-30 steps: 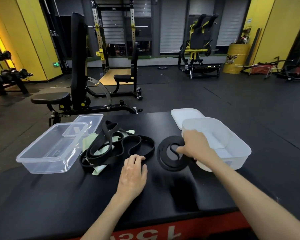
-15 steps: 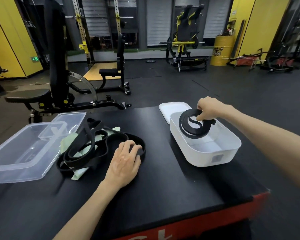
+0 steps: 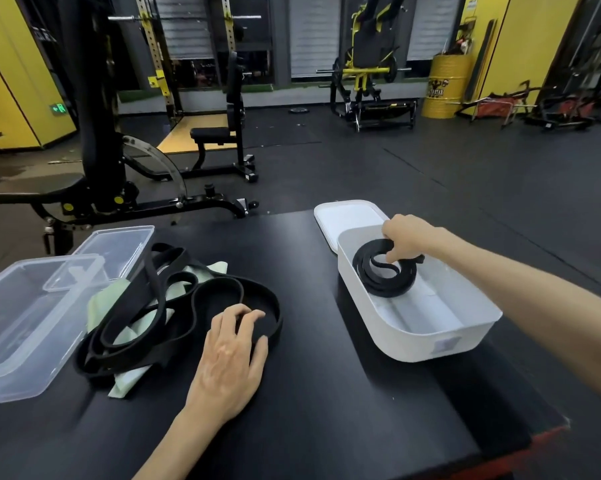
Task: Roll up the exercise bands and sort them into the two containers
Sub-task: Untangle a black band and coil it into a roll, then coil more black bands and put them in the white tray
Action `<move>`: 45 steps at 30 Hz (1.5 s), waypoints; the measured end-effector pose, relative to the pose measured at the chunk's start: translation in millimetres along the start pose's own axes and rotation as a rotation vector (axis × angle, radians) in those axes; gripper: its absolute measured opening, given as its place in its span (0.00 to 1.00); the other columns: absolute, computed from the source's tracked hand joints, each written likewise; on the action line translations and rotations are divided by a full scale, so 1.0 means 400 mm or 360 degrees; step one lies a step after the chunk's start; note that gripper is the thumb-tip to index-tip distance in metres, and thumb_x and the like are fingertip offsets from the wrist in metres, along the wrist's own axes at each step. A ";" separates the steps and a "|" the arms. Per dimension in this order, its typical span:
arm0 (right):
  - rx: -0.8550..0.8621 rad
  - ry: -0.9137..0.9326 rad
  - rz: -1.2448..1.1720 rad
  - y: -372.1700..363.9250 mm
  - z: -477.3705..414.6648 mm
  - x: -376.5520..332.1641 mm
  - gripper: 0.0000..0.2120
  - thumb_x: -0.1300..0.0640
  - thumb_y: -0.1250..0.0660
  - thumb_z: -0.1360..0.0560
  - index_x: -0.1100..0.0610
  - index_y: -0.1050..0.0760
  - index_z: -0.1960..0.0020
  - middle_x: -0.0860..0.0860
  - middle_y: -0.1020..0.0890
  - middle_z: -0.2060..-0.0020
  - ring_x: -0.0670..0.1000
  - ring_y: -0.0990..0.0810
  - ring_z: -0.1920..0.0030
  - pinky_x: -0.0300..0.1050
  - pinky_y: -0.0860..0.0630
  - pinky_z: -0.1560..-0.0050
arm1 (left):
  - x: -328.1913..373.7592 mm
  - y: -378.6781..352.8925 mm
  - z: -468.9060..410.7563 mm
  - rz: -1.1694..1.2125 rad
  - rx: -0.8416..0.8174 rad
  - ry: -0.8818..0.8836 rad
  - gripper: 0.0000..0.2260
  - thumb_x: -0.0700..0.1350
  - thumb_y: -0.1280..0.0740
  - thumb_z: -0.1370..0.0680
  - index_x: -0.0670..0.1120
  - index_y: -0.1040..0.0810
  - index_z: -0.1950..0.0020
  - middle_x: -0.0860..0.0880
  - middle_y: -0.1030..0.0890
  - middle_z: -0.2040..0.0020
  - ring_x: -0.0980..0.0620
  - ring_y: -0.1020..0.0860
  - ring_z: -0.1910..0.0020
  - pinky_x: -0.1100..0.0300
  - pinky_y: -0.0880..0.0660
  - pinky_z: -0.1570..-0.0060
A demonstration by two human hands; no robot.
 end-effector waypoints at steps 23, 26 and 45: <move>-0.0007 -0.0097 0.0170 -0.069 -0.029 -0.009 0.21 0.46 0.31 0.29 0.54 0.38 0.70 0.47 0.31 0.73 0.53 0.27 0.66 0.43 0.32 0.65 | -0.003 -0.005 0.006 -0.0026 -0.0026 0.0020 0.18 0.53 0.47 0.23 0.49 0.27 0.39 0.53 0.30 0.41 0.52 0.30 0.43 0.56 0.27 0.45; 0.0013 -0.0101 0.0135 -0.072 -0.033 -0.001 0.19 0.44 0.31 0.30 0.53 0.35 0.70 0.47 0.27 0.70 0.52 0.24 0.64 0.43 0.29 0.64 | -0.002 -0.005 0.004 -0.0036 -0.0012 0.0015 0.17 0.53 0.46 0.23 0.49 0.27 0.39 0.53 0.31 0.42 0.52 0.30 0.44 0.56 0.27 0.45; 0.0203 -0.0198 -0.0207 0.010 0.005 -0.049 0.13 0.59 0.38 0.26 0.61 0.27 0.43 0.57 0.23 0.49 0.60 0.22 0.54 0.48 0.24 0.57 | -0.008 -0.011 0.003 -0.0023 0.0042 0.0021 0.15 0.54 0.45 0.23 0.51 0.24 0.44 0.54 0.29 0.44 0.53 0.30 0.45 0.59 0.28 0.46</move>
Point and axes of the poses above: each hand's wrist, its own z-axis away from the middle knuckle, its own y-axis out of the back of the hand, x = y × z, the point moved 5 cm from there along -z, towards the middle knuckle
